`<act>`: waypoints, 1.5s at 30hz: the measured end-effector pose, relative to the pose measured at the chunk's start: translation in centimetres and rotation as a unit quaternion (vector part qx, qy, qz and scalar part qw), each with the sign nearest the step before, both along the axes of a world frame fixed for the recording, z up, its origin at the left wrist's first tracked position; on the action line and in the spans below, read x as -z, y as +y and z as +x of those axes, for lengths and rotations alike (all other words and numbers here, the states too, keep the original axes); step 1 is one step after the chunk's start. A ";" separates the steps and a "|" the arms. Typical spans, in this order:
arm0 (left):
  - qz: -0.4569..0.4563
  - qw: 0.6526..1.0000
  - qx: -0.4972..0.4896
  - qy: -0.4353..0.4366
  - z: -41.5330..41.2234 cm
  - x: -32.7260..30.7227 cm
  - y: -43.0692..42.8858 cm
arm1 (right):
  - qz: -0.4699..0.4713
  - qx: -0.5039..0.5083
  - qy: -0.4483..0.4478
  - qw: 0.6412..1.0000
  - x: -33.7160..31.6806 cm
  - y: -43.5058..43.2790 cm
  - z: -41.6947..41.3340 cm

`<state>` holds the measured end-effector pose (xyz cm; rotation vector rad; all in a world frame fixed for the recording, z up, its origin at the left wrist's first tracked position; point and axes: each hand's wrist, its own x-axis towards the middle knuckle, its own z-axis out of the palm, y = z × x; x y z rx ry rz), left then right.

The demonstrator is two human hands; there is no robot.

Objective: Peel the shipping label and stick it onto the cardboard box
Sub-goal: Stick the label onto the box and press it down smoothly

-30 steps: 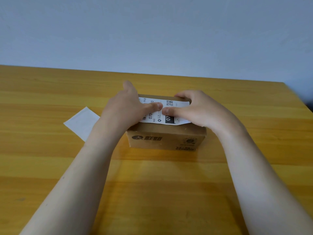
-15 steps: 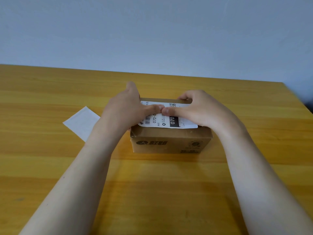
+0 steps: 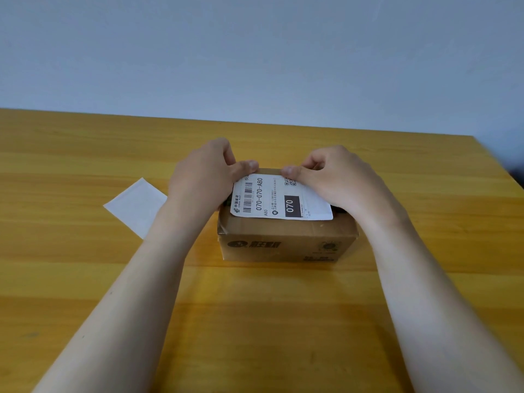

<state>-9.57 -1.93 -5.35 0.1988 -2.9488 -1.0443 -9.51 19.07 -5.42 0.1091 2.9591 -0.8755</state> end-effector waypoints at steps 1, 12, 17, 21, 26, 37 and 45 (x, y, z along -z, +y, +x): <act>0.003 1.000 0.002 0.004 -0.1 0.1 0.0 | 0.003 0.000 0.003 1.000 0.1 0.0 0.0; 0.046 0.996 0.072 -0.013 0.1 -0.9 -0.1 | -0.063 -0.030 -0.071 0.995 -1.8 0.1 0.9; 0.013 0.994 0.105 -0.021 0.4 -1.1 0.0 | -0.042 -0.045 -0.079 0.995 -2.0 -0.2 1.0; 0.015 0.996 0.083 -0.016 0.5 -1.0 0.2 | -0.015 -0.031 -0.066 0.997 -1.6 -0.4 0.8; 0.012 0.997 0.069 -0.011 0.4 -0.8 0.5 | 0.004 -0.020 -0.056 0.998 -1.4 -0.4 0.8; 0.057 0.995 0.075 -0.004 0.3 -0.4 0.5 | 0.048 -0.017 -0.025 0.998 -0.7 -0.4 0.6; 0.172 0.983 0.033 0.060 0.1 -0.2 0.6 | -0.004 0.008 0.035 0.999 -1.0 0.3 0.4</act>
